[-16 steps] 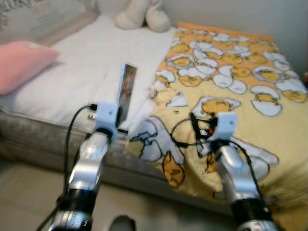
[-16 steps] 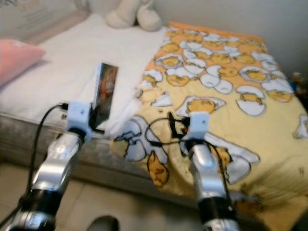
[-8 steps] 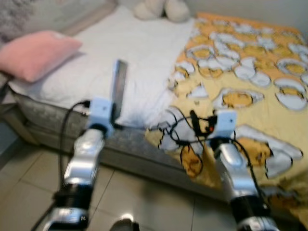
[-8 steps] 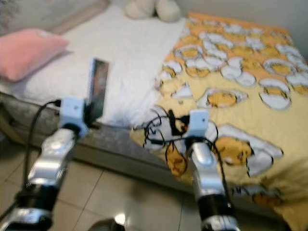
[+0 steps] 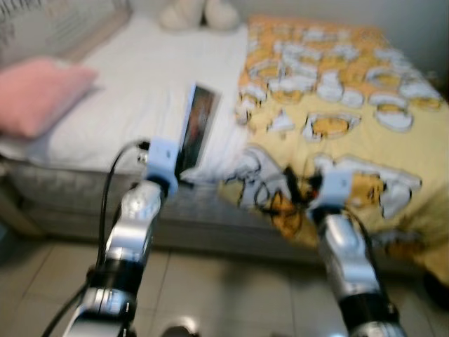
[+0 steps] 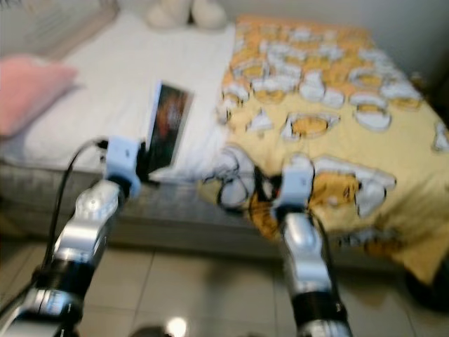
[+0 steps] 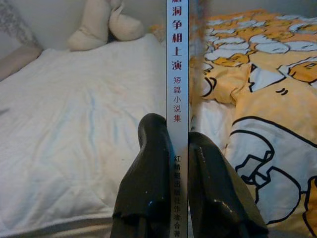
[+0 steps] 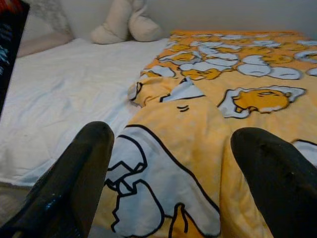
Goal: Clean up the room
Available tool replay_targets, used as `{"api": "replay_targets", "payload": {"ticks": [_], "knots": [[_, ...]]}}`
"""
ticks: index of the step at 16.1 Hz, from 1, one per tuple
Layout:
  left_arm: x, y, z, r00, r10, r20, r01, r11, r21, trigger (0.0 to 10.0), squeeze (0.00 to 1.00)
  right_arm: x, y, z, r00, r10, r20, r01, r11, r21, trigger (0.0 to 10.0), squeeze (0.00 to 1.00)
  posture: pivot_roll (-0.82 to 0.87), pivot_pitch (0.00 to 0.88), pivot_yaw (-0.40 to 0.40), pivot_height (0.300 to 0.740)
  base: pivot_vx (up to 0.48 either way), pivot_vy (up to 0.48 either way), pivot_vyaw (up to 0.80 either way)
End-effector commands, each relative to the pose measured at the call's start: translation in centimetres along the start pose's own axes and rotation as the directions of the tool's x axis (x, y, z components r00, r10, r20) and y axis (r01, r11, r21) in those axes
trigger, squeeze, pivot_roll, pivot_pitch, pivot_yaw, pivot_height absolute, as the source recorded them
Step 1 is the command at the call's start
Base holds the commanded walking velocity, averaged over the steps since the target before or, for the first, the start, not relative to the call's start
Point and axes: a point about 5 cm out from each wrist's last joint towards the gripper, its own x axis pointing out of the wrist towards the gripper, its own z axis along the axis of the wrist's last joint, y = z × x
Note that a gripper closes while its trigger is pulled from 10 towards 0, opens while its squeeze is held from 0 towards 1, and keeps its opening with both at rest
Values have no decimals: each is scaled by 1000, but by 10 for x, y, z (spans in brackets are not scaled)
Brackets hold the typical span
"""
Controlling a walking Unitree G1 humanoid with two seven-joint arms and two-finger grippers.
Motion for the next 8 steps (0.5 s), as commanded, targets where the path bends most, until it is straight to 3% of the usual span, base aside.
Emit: {"api": "replay_targets", "payload": {"ticks": [1, 6, 8], "knots": [[2, 5, 9, 999, 34, 43, -34, 999, 8, 10000, 0, 4, 9, 8, 999, 32, 34, -32, 999, -1, 10000, 157, 38, 0, -4, 740, 0, 480, 0], [-1, -5, 4, 997, 62, 40, -63, 998, 18, 10000, 0, 10, 10, 13, 997, 67, 44, -66, 998, -15, 10000, 165, 52, 0, -22, 740, 0, 479, 0], [0, -4, 4, 997, 75, 30, -76, 996, 46, 10000, 0, 10, 10, 11, 998, 62, 27, -61, 998, -18, 10000, 176, 62, 0, -31, 740, 0, 0, 531]]}}
